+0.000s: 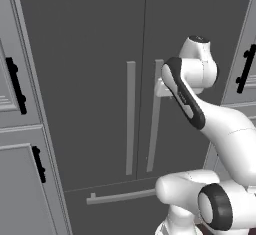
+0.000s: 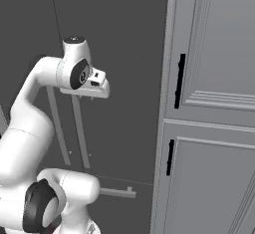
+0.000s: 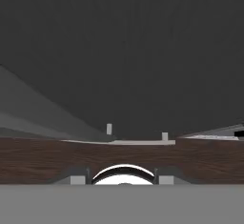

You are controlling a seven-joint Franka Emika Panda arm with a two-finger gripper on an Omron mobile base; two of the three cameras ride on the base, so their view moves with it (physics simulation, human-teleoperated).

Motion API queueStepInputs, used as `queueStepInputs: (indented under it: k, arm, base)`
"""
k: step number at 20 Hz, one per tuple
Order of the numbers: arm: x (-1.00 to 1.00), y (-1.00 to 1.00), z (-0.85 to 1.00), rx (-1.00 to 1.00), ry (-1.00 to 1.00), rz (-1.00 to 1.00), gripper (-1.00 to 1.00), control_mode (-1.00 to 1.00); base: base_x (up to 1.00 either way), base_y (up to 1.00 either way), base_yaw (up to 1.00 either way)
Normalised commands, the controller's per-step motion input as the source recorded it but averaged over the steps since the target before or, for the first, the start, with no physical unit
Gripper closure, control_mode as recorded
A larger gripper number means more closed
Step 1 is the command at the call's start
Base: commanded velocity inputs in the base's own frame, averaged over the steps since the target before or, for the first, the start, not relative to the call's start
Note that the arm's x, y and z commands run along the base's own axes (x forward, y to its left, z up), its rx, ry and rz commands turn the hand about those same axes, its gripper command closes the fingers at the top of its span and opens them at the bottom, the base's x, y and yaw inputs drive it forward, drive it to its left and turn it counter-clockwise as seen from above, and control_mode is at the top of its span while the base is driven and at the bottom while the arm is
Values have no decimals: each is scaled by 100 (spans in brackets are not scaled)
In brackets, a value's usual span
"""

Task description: Grab a lemon wedge from the fridge and one ice cube from the ice bowl, and put them in the glass of lemonade.

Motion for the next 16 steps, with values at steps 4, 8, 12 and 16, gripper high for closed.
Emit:
queueStepInputs:
  k: [4,8,12,16]
  arm:
    - [-58,-13,0,5,-8,0,-100,-100]
    - [-100,-10,0,8,-18,0,-100,-100]
    - [-70,0,-13,0,-7,0,-100,-100]
    - [-54,5,-34,0,-2,0,-100,-100]
  base:
    - [0,0,0]
    - [0,0,0]
    - [0,0,0]
    - [0,0,0]
